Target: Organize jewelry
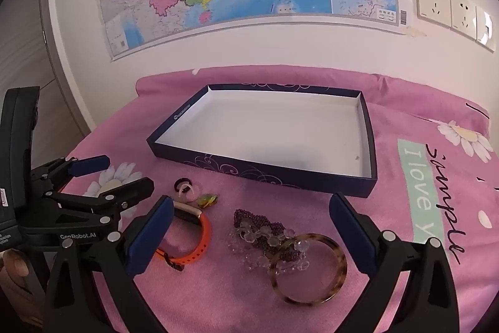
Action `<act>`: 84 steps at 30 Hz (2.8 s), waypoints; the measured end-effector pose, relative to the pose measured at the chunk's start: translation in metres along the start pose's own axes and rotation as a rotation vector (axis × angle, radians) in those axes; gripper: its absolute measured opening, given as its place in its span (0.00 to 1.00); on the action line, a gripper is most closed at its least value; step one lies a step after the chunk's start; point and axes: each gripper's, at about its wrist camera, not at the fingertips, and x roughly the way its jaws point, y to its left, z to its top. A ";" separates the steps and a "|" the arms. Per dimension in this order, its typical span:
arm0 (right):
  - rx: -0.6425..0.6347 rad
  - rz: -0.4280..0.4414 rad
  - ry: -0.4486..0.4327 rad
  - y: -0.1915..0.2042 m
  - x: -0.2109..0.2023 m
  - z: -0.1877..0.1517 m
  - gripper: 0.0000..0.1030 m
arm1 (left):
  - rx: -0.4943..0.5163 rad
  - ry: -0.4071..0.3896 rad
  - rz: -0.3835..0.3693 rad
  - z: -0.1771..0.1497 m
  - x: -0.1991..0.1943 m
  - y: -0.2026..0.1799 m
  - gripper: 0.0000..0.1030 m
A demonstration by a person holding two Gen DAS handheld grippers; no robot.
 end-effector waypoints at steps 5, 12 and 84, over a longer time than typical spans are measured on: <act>-0.001 -0.004 -0.003 -0.001 0.000 -0.001 0.94 | -0.002 -0.002 -0.002 0.001 -0.002 0.003 0.95; -0.001 0.000 0.001 0.000 -0.001 -0.001 0.94 | -0.001 0.000 -0.001 0.001 -0.003 0.003 0.95; 0.032 0.014 0.016 -0.006 0.004 -0.005 0.94 | 0.020 0.017 -0.007 -0.007 0.004 -0.011 0.95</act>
